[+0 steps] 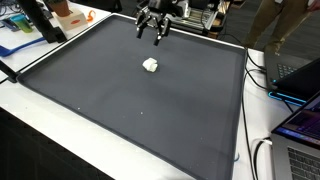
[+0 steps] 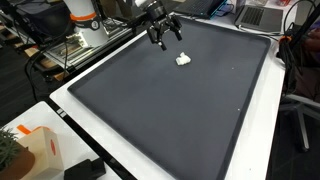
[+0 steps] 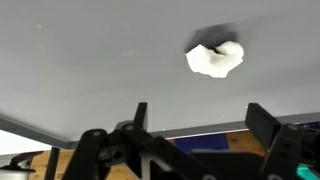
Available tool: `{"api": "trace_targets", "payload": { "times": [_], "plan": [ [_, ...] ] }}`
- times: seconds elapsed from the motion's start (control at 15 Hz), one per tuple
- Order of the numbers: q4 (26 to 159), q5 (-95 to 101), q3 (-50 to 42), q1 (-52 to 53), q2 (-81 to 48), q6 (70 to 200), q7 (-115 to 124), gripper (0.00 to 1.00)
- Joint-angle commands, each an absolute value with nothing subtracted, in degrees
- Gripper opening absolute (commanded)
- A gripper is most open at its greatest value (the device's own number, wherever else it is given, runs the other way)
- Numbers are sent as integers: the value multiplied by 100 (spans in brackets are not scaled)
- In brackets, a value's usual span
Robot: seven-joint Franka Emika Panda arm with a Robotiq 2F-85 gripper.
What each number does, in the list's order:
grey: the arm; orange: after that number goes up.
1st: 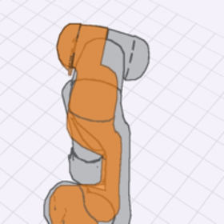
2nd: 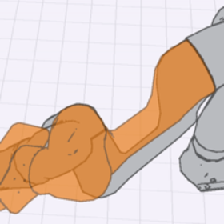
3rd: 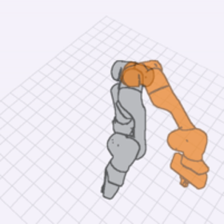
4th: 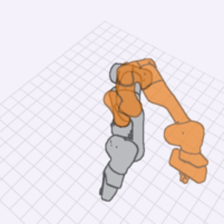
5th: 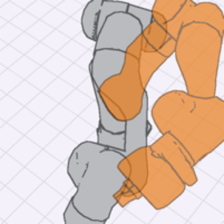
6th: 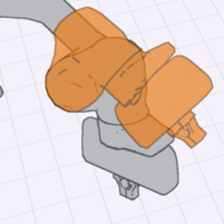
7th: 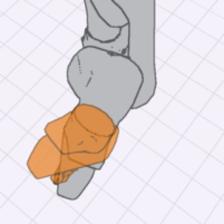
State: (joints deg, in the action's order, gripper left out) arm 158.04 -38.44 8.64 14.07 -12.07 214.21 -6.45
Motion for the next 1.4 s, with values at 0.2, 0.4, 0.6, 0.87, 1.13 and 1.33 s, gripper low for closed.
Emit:
{"api": "trace_targets", "payload": {
  "times": [0.2, 0.4, 0.6, 0.87, 1.13, 1.33],
  "plan": [
    [15771, -4046, 1070, 1861, -1448, 21882, -469, 100],
    [15646, -4291, 976, 2020, -1601, 22107, -656, 100],
    [15564, -4337, 903, 2121, -1628, 22040, -811, 100],
    [15524, -4340, 894, 2129, -1494, 21867, -1022, 100],
    [15484, -4137, 900, 2037, -1315, 21509, -1130, 100],
    [15325, -4106, 857, 1990, -1235, 21101, -1367, 100]
  ]
}}
